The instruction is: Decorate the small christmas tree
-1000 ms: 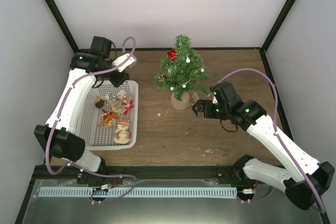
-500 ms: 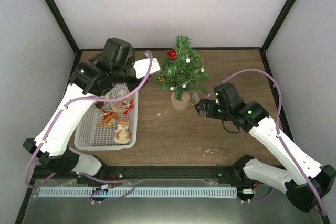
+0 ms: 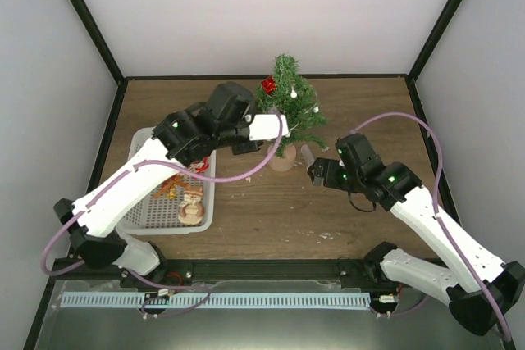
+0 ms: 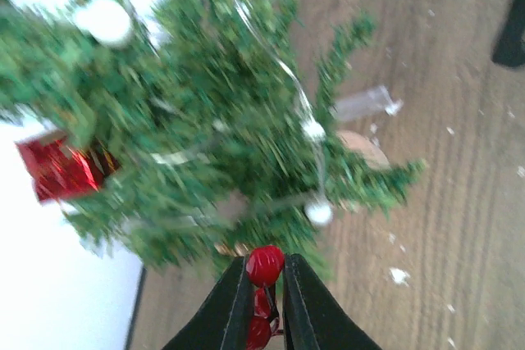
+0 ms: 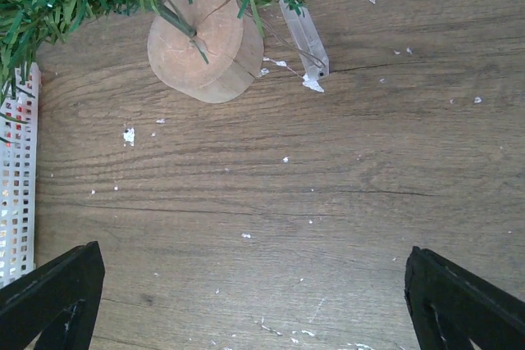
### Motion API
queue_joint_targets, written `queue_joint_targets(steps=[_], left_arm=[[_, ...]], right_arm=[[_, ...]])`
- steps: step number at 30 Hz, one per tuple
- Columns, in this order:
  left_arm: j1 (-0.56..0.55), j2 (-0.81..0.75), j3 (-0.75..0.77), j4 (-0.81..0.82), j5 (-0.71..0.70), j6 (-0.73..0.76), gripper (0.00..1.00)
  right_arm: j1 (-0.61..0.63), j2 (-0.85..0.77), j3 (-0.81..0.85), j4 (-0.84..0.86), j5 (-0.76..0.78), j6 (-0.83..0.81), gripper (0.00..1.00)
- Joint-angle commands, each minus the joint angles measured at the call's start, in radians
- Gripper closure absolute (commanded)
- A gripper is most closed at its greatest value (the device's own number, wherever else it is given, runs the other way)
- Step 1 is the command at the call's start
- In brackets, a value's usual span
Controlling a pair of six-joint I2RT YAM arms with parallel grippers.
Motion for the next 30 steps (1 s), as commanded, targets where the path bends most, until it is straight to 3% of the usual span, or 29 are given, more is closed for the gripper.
queue_joint_targets(steps=[1, 6, 10, 19, 30], left_arm=[[-0.048, 0.097, 0.161, 0.040, -0.097, -0.012, 0.89], [-0.057, 0.247, 0.448, -0.096, -0.037, -0.109, 0.88], [-0.058, 0.324, 0.555, -0.141, 0.002, -0.144, 0.88], [-0.061, 0.353, 0.518, -0.120, 0.016, -0.161, 0.88], [-0.061, 0.329, 0.336, 0.064, -0.117, -0.055, 0.89]], right_arm=[[-0.009, -0.030, -0.002, -0.011, 0.022, 0.017, 0.07], [-0.010, -0.052, -0.017, -0.014, 0.025, 0.021, 0.07], [-0.011, -0.061, -0.023, -0.017, 0.025, 0.021, 0.07], [-0.011, -0.087, -0.033, -0.035, 0.029, 0.024, 0.07], [-0.011, -0.115, -0.050, -0.045, 0.025, 0.035, 0.07]])
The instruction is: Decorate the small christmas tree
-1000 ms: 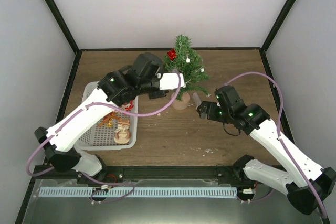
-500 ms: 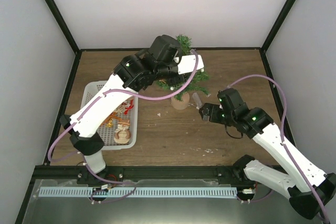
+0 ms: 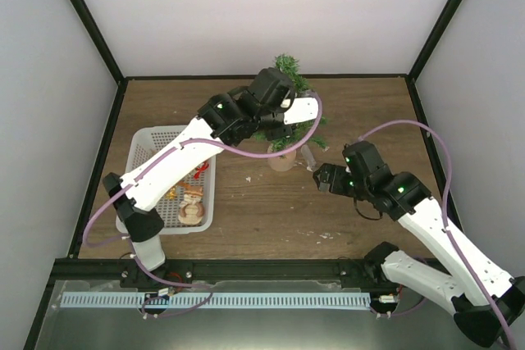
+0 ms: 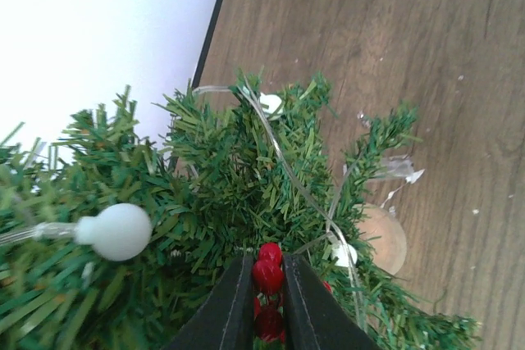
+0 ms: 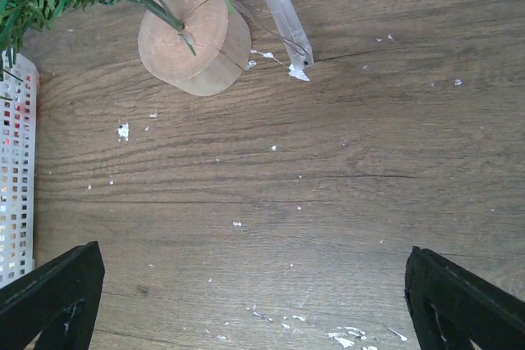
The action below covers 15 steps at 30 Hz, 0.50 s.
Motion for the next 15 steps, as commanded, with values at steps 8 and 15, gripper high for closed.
queue_joint_targets(steps=[8, 15], left_arm=[[-0.004, 0.006, -0.045, 0.134, -0.102, 0.041, 0.89], [-0.004, 0.027, -0.032, 0.140, -0.107, 0.044, 0.89]], right_arm=[[-0.011, -0.029, -0.018, -0.011, 0.004, 0.014, 0.07], [-0.010, -0.030, -0.021, -0.005, 0.001, 0.010, 0.07]])
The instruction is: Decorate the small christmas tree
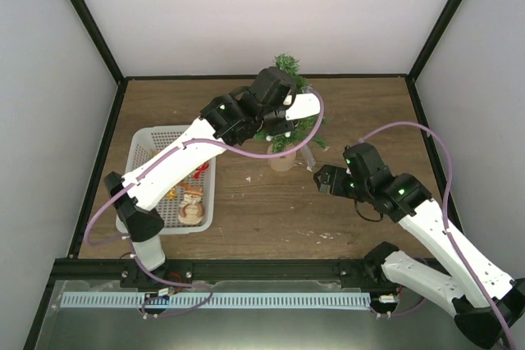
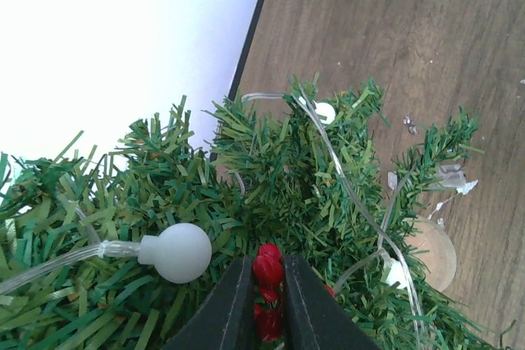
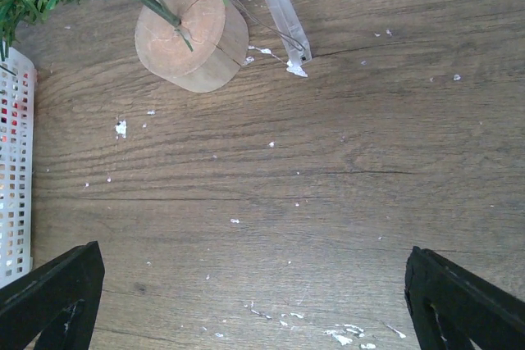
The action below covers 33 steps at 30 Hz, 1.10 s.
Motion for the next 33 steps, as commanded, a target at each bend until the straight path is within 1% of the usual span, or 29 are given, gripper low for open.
queue_joint_targets(steps=[1, 12, 16, 33], left_arm=[[-0.004, 0.028, 0.024, 0.021, -0.015, -0.001, 0.89], [-0.004, 0.025, -0.052, 0.049, -0.026, 0.026, 0.86], [-0.004, 0.025, -0.060, 0.040, -0.025, 0.029, 0.84], [-0.004, 0.001, -0.051, 0.028, -0.019, 0.027, 0.58]], right_arm=[[-0.011, -0.011, -0.002, -0.001, 0.003, 0.005, 0.07], [-0.010, -0.019, -0.003, -0.008, 0.007, 0.003, 0.07], [-0.010, -0.022, -0.003, -0.009, 0.009, 0.003, 0.07], [-0.011, -0.012, 0.003, 0.000, 0.011, -0.003, 0.06]])
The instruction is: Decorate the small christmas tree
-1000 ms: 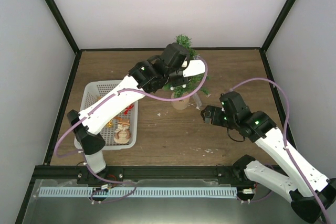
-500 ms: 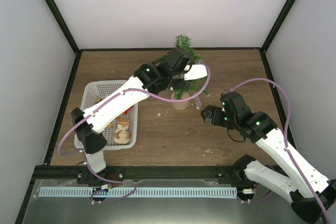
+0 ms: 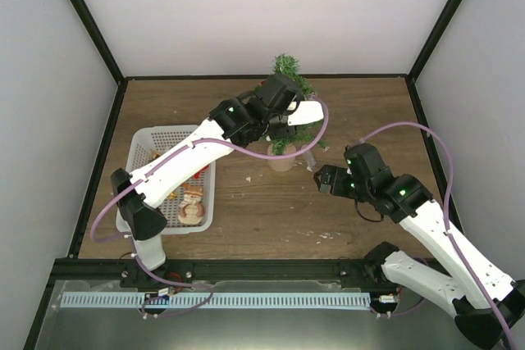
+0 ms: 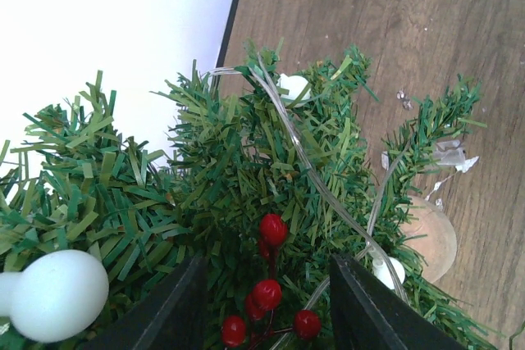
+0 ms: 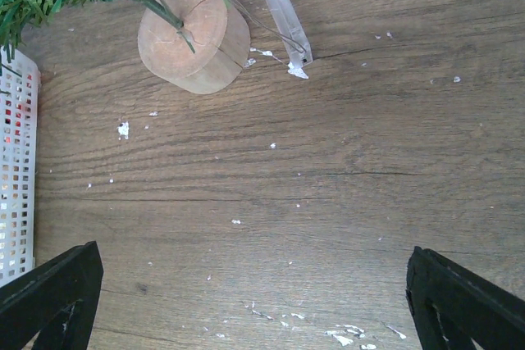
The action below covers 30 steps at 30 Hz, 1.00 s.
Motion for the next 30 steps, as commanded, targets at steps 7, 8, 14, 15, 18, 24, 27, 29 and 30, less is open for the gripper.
queue_joint_targets(steps=[7, 8, 14, 15, 18, 24, 27, 29, 30], left_arm=[[-0.003, -0.042, 0.008, 0.000, -0.007, -0.005, 0.50], [-0.004, -0.045, 0.006, 0.000, -0.008, -0.005, 0.49], [0.001, -0.072, -0.011, 0.009, -0.014, -0.013, 0.40], [0.002, -0.076, -0.012, 0.009, -0.014, -0.014, 0.40], [0.007, -0.091, -0.012, 0.002, -0.003, -0.022, 0.38], [0.010, -0.134, -0.038, -0.016, 0.046, -0.030, 0.34], [0.014, -0.156, -0.054, -0.025, 0.072, -0.032, 0.33], [0.018, -0.165, -0.048, -0.035, 0.092, -0.045, 0.33], [0.021, -0.170, -0.043, -0.044, 0.104, -0.049, 0.33]], right_arm=[[-0.011, -0.003, 0.009, -0.003, 0.016, -0.004, 0.05], [-0.011, -0.003, 0.011, -0.003, 0.016, -0.004, 0.05], [-0.010, 0.004, 0.019, -0.004, 0.013, -0.010, 0.04], [-0.011, 0.004, 0.021, -0.006, 0.015, -0.009, 0.04], [-0.011, 0.006, 0.024, -0.008, 0.015, -0.011, 0.04], [-0.011, 0.013, 0.026, -0.006, 0.013, -0.012, 0.02], [-0.011, 0.015, 0.026, -0.006, 0.012, -0.013, 0.02], [-0.011, 0.015, 0.026, -0.007, 0.012, -0.013, 0.02], [-0.011, 0.015, 0.027, -0.008, 0.012, -0.014, 0.02]])
